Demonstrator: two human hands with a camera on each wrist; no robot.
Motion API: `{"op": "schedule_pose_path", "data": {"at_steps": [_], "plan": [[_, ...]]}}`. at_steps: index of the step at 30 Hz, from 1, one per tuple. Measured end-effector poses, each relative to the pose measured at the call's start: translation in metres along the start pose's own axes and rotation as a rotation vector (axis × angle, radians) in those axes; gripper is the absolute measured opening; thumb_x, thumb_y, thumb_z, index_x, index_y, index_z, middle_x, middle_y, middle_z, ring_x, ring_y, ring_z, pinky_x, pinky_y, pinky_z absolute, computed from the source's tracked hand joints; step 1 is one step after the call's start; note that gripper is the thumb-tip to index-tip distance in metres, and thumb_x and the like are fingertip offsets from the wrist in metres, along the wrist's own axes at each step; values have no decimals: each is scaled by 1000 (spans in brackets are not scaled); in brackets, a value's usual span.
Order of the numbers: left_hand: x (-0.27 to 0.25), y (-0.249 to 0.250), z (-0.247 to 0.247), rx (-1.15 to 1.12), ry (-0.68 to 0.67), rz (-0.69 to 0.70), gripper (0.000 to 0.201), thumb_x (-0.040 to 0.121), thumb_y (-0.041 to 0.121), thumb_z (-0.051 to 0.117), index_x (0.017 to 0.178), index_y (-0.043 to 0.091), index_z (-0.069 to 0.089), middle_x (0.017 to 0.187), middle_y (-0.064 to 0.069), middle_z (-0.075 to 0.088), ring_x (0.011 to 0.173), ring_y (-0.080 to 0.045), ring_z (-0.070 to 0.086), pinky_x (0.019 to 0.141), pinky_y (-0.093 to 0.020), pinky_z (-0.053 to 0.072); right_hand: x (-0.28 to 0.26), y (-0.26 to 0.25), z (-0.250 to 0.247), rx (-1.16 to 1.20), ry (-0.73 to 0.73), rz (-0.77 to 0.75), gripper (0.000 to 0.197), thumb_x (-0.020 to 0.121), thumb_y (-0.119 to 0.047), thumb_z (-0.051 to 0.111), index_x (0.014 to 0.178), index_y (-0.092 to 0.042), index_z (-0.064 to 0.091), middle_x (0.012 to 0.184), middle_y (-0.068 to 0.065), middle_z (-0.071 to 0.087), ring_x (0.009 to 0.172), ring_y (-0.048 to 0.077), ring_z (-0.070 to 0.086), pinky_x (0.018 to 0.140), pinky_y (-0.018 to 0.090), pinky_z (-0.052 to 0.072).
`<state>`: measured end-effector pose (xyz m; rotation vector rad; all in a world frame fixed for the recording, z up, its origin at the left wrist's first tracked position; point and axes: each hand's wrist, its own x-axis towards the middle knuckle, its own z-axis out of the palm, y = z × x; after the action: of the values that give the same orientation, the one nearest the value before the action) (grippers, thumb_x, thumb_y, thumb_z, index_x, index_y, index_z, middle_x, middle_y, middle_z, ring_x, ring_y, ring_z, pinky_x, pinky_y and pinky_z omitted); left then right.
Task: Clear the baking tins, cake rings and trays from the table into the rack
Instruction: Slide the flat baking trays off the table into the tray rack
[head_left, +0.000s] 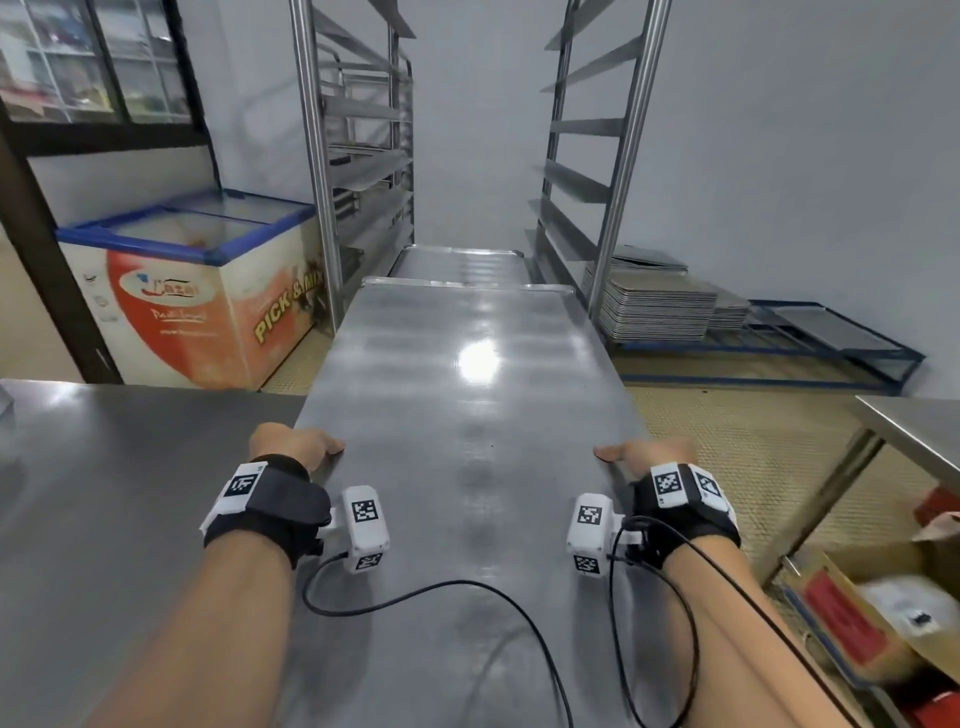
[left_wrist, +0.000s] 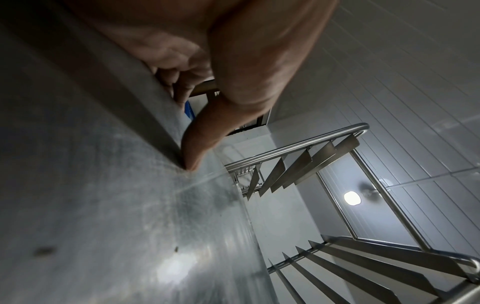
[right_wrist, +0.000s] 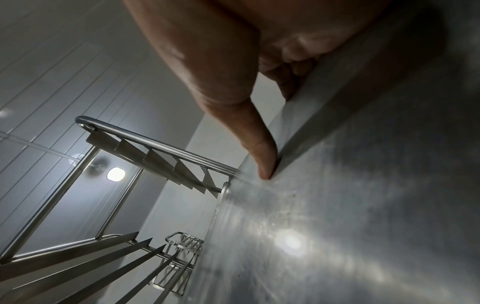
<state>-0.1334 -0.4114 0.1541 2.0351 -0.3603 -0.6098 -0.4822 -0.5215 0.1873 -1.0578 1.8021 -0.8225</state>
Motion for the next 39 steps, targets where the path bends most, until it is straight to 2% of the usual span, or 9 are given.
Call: {"op": "schedule_pose_path", "data": {"at_steps": [3, 10, 14, 17, 19, 23, 28, 36, 39], "plan": [[30, 12, 12, 24, -11, 0, 59, 72, 9, 86, 119, -15, 59, 121, -25, 64, 110, -40, 62, 96, -46, 50, 18, -19, 20, -80, 20, 11, 54, 72, -17, 87, 111, 10, 60, 110, 22, 67, 102, 36, 64, 89, 41, 54], [88, 37, 37, 2, -11, -28, 53, 72, 0, 82, 118, -14, 58, 119, -26, 65, 109, -40, 64, 97, -51, 52, 55, -45, 50, -31, 32, 9, 40, 72, -12, 87, 84, 0, 50, 93, 17, 60, 87, 33, 61, 74, 38, 49], [109, 55, 52, 9, -11, -62, 58, 78, 2, 80, 128, -14, 55, 129, -25, 61, 119, -37, 59, 98, -42, 48, 73, -60, 65, -50, 41, -7, 43, 70, -16, 88, 95, 0, 56, 104, 21, 67, 91, 35, 65, 76, 40, 52], [135, 66, 62, -22, -48, -86, 80, 56, 8, 91, 126, -10, 57, 127, -20, 64, 116, -34, 62, 93, -32, 49, 88, -71, 74, -33, 28, -10, 47, 69, -15, 89, 102, 3, 59, 106, 22, 68, 89, 36, 65, 72, 39, 51], [155, 73, 71, -51, -24, -85, 87, 42, 10, 92, 121, -9, 60, 120, -18, 68, 109, -33, 66, 96, -42, 53, 99, -80, 81, -30, 20, -14, 53, 70, -15, 88, 110, 5, 61, 107, 22, 68, 90, 35, 65, 70, 36, 49], [166, 98, 82, 6, -12, -97, 58, 72, 10, 85, 119, -13, 59, 117, -18, 66, 111, -36, 64, 97, -40, 52, 126, -102, 95, -21, 15, -16, 57, 68, -16, 89, 113, 5, 61, 103, 20, 69, 89, 35, 66, 74, 38, 53], [220, 116, 104, -77, -25, -66, 65, 55, 2, 89, 112, -11, 61, 112, -17, 69, 103, -33, 66, 94, -47, 55, 159, -127, 110, -53, 1, -41, 48, 76, -15, 84, 113, 1, 59, 89, 15, 63, 86, 34, 63, 70, 37, 48], [252, 163, 114, 57, -71, -24, 54, 71, 2, 82, 120, -8, 61, 115, -17, 70, 106, -33, 66, 96, -43, 55, 197, -172, 139, -168, -10, -51, 58, 77, -17, 83, 125, 4, 57, 93, 14, 64, 80, 27, 60, 73, 31, 48], [249, 180, 115, 112, -112, 8, 45, 85, 1, 74, 125, -10, 56, 113, -13, 65, 97, -27, 59, 73, -25, 53, 207, -186, 144, -191, 2, -68, 59, 81, -18, 80, 130, 3, 53, 81, 9, 59, 76, 24, 56, 71, 30, 45]]}}
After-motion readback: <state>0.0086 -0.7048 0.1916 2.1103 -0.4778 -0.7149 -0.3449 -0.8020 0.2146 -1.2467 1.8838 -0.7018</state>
